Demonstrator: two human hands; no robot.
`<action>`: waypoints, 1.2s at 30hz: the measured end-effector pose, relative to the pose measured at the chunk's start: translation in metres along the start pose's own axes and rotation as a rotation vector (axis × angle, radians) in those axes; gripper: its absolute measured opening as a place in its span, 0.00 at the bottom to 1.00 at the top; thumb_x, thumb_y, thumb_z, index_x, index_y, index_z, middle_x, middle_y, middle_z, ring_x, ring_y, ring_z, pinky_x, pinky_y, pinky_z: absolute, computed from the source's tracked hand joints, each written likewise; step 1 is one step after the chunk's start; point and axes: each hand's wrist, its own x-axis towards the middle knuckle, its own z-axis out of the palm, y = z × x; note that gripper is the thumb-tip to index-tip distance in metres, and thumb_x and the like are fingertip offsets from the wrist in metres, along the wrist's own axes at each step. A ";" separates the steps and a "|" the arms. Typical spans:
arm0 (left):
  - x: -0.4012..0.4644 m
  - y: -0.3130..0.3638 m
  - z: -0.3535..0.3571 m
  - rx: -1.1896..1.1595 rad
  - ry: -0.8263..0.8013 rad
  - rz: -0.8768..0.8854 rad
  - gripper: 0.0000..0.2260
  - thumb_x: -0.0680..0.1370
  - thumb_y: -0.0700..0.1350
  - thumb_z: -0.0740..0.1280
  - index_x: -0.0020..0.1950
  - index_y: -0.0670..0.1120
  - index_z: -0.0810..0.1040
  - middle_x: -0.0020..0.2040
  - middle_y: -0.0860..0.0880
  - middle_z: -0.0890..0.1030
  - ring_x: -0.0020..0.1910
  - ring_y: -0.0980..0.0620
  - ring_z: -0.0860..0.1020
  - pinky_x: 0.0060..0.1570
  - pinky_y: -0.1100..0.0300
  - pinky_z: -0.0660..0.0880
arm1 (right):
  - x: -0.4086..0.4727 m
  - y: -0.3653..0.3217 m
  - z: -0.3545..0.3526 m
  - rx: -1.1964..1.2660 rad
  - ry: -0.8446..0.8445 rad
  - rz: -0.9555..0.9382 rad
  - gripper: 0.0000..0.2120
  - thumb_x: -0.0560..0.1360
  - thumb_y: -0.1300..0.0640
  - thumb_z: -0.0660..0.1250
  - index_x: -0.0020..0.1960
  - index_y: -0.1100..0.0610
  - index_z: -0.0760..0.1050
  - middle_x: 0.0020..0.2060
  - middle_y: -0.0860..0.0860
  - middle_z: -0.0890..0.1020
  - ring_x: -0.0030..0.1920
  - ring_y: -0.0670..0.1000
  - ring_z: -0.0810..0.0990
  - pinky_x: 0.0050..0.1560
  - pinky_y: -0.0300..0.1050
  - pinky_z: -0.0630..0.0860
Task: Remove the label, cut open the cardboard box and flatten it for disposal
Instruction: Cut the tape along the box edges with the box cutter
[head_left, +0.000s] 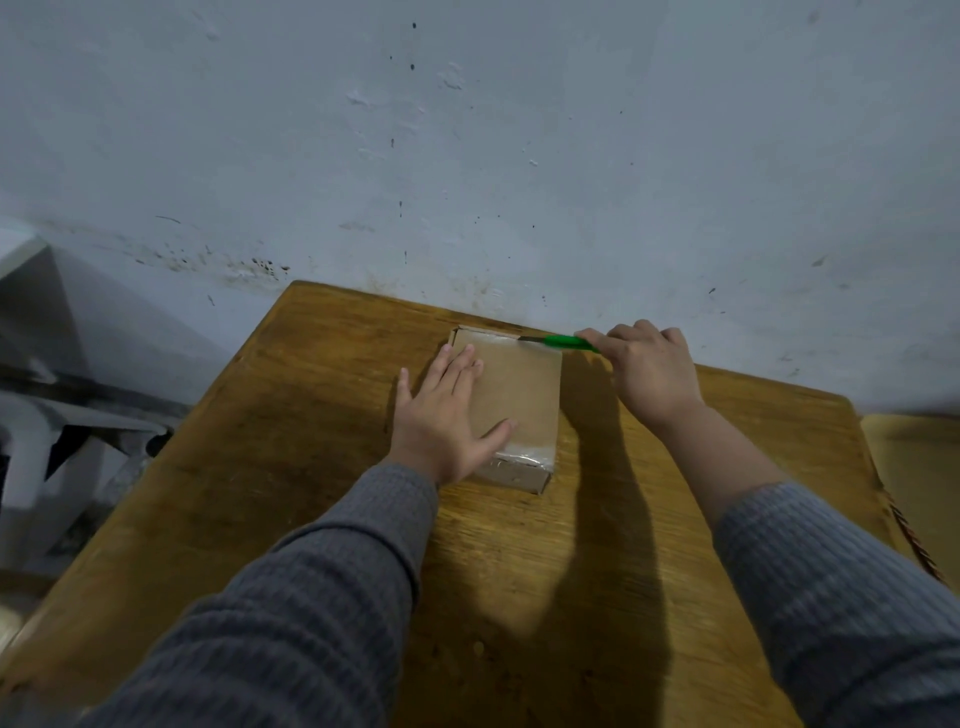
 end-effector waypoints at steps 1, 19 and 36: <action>0.000 0.000 0.000 0.001 -0.007 -0.001 0.39 0.73 0.71 0.52 0.78 0.50 0.54 0.79 0.56 0.50 0.77 0.56 0.44 0.74 0.38 0.45 | -0.002 0.002 0.000 -0.002 0.003 0.005 0.25 0.78 0.64 0.56 0.70 0.44 0.65 0.51 0.50 0.80 0.51 0.54 0.74 0.48 0.51 0.65; 0.002 0.000 -0.003 -0.004 -0.048 0.010 0.41 0.72 0.72 0.51 0.78 0.48 0.54 0.79 0.54 0.51 0.78 0.54 0.45 0.74 0.39 0.47 | -0.002 -0.011 -0.010 0.104 0.114 0.047 0.22 0.77 0.63 0.57 0.67 0.44 0.70 0.50 0.49 0.80 0.51 0.55 0.73 0.47 0.50 0.61; 0.002 0.000 -0.001 0.012 -0.052 -0.012 0.40 0.73 0.72 0.51 0.78 0.50 0.54 0.79 0.55 0.50 0.77 0.55 0.43 0.73 0.37 0.47 | -0.001 -0.012 0.000 0.019 0.023 0.044 0.26 0.78 0.64 0.56 0.71 0.44 0.64 0.52 0.51 0.79 0.54 0.54 0.72 0.49 0.49 0.62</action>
